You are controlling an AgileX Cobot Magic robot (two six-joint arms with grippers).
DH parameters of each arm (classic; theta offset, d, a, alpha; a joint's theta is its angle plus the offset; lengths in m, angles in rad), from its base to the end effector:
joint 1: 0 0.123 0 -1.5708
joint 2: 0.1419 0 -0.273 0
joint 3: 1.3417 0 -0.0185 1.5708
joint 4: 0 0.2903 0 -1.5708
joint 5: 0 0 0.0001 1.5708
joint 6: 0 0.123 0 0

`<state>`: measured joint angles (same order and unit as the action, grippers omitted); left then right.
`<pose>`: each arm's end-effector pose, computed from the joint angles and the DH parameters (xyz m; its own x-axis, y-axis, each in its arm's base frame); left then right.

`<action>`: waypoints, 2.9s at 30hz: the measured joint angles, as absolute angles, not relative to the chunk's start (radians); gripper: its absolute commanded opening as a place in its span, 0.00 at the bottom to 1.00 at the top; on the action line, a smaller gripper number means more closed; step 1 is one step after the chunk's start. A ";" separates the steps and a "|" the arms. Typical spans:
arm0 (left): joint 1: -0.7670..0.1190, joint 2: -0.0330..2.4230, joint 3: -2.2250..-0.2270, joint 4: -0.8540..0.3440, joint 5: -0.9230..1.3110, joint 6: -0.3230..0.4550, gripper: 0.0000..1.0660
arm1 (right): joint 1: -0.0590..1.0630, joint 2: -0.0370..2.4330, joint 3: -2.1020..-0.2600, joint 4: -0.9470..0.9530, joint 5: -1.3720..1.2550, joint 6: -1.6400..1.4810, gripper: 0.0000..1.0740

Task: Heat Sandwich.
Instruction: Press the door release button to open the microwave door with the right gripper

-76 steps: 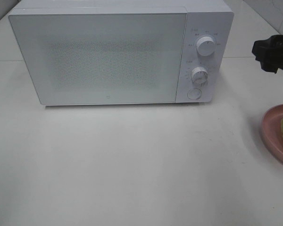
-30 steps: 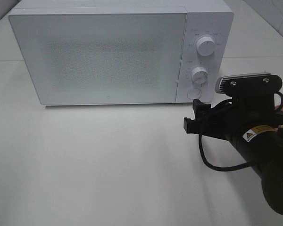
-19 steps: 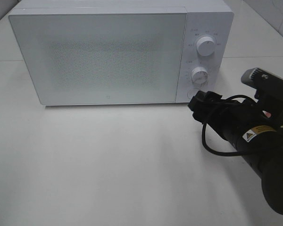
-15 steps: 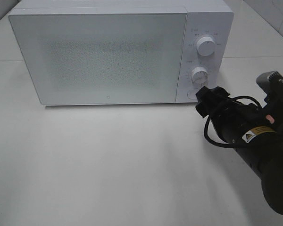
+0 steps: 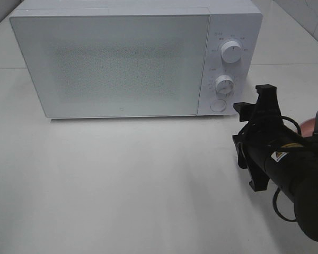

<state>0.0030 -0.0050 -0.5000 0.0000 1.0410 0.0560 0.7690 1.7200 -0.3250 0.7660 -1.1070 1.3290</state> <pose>0.0709 0.0002 0.2842 -0.4334 0.0547 -0.8996 0.0213 0.9985 0.0504 0.2417 0.1278 0.0764 -0.0847 0.9951 -0.0519 0.2596 0.0723 0.9630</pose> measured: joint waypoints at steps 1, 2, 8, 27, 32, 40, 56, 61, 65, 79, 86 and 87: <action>0.003 -0.005 -0.500 0.000 1.041 0.056 0.92 | 0.769 1.720 -0.325 0.766 -1.107 1.340 0.45; 0.003 -0.005 -0.500 0.000 1.041 0.056 0.92 | 0.769 1.720 -0.325 0.766 -1.107 1.362 0.34; 0.003 -0.005 -0.500 0.000 1.041 0.056 0.92 | 0.769 1.720 -0.325 0.766 -1.107 1.395 0.00; 0.003 -0.005 -0.500 0.000 1.041 0.056 0.92 | 0.693 1.836 -0.391 0.655 -1.099 1.455 0.00; 0.003 -0.005 -0.500 0.000 1.041 0.056 0.92 | 0.645 1.881 -0.445 0.576 -1.094 1.471 0.00; 0.003 -0.005 -0.500 0.000 1.041 0.056 0.92 | 0.573 1.925 -0.511 0.490 -1.023 1.486 0.00; 0.003 -0.005 -0.500 0.000 1.041 0.056 0.92 | 0.457 2.014 -0.649 0.385 -0.931 1.487 0.00; 0.003 -0.005 -0.500 0.000 1.041 0.056 0.92 | 0.424 2.047 -0.693 0.371 -0.911 1.485 0.00; 0.003 -0.005 -0.500 0.000 1.041 0.056 0.92 | 0.414 2.066 -0.719 0.366 -0.899 1.484 0.00; 0.003 -0.005 -0.500 0.000 1.041 0.056 0.92 | 0.405 2.122 -0.791 0.383 -0.860 1.438 0.00; 0.003 -0.005 -0.500 0.000 1.041 0.056 0.92 | 0.414 2.131 -0.795 0.418 -0.907 1.431 0.00; 0.003 -0.005 -0.500 0.000 1.041 0.056 0.92 | 0.415 2.130 -0.795 0.421 -0.914 1.430 0.00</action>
